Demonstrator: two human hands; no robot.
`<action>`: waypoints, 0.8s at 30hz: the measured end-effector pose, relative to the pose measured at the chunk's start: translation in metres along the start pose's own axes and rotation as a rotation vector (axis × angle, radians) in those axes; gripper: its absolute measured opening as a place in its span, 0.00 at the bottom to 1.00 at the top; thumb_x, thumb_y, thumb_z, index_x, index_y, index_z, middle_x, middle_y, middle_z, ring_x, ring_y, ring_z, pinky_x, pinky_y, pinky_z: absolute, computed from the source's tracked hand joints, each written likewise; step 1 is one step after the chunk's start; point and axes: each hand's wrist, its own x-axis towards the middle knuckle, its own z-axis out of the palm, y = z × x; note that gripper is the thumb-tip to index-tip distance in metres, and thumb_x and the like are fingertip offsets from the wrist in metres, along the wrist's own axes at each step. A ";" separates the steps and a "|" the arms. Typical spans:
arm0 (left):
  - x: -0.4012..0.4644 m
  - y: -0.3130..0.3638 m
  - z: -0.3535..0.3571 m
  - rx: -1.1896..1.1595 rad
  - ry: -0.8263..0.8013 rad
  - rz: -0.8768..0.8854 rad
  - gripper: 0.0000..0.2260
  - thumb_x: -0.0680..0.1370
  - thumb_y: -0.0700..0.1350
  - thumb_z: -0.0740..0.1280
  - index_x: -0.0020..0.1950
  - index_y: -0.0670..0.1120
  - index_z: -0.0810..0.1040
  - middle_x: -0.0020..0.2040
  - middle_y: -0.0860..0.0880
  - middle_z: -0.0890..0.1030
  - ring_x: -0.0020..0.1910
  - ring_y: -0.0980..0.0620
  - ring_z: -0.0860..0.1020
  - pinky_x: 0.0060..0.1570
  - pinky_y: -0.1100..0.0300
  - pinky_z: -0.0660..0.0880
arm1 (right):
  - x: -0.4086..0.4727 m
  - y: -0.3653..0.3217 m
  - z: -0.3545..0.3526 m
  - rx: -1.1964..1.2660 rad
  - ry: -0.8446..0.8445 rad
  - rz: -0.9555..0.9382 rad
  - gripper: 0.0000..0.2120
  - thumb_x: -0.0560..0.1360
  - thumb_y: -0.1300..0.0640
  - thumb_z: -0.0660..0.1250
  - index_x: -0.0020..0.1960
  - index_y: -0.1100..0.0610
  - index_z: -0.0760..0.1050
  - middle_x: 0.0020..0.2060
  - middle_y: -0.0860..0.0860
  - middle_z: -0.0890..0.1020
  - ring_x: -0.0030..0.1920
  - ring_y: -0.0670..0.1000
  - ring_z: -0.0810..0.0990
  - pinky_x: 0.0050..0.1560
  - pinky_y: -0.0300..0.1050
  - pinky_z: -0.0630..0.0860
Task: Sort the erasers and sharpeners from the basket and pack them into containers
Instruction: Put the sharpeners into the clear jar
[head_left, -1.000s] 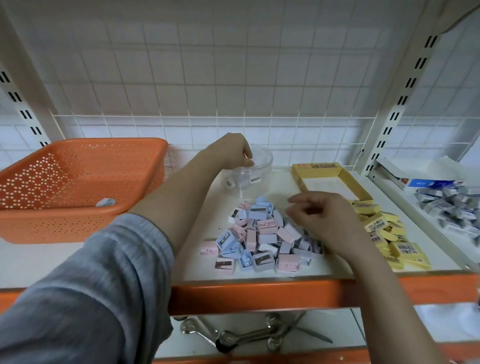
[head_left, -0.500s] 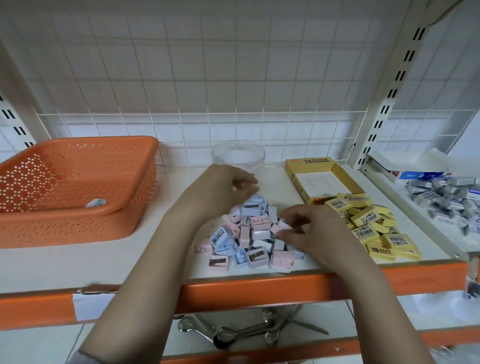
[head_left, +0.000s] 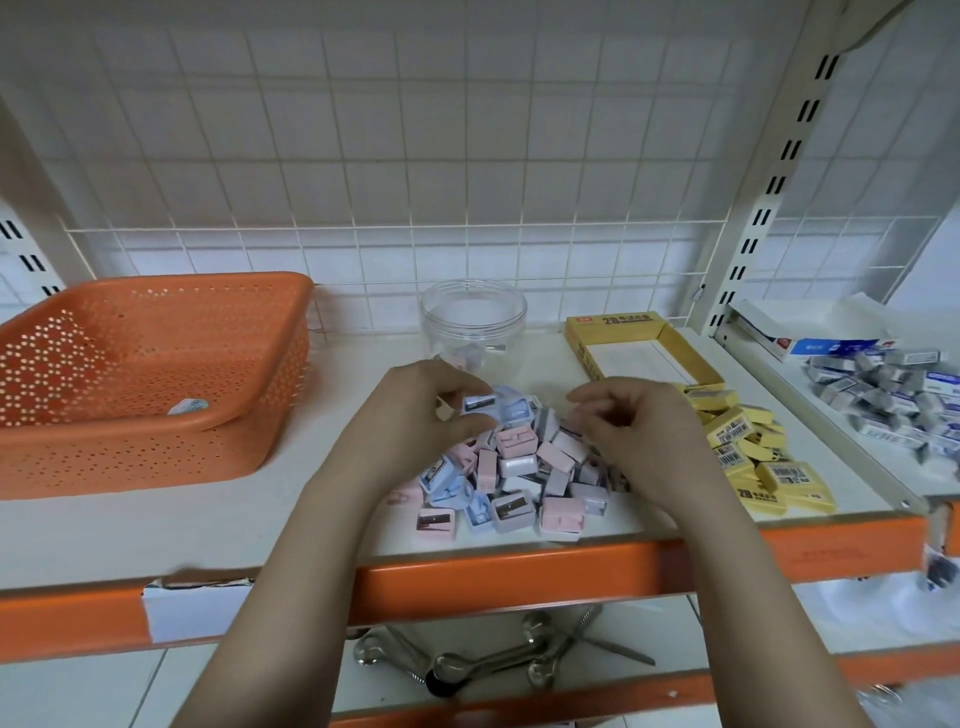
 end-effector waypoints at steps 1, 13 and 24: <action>-0.002 -0.001 -0.003 0.000 0.023 -0.007 0.12 0.70 0.51 0.74 0.53 0.53 0.82 0.43 0.61 0.77 0.43 0.65 0.75 0.43 0.74 0.69 | 0.004 -0.004 -0.001 -0.020 -0.005 0.006 0.08 0.72 0.60 0.71 0.44 0.47 0.79 0.36 0.44 0.82 0.37 0.40 0.79 0.37 0.28 0.72; -0.025 -0.018 -0.011 0.034 0.132 -0.103 0.14 0.70 0.50 0.74 0.54 0.50 0.82 0.49 0.55 0.81 0.45 0.58 0.77 0.48 0.60 0.74 | 0.015 -0.013 0.004 -0.290 -0.217 0.113 0.06 0.74 0.61 0.67 0.47 0.52 0.79 0.44 0.48 0.81 0.30 0.42 0.74 0.22 0.30 0.65; -0.023 -0.018 -0.009 0.031 0.161 -0.099 0.17 0.69 0.48 0.75 0.57 0.49 0.81 0.48 0.52 0.81 0.44 0.57 0.77 0.48 0.60 0.74 | 0.006 -0.008 -0.002 -0.219 -0.374 0.088 0.13 0.68 0.64 0.72 0.47 0.49 0.79 0.39 0.46 0.80 0.35 0.41 0.77 0.30 0.26 0.67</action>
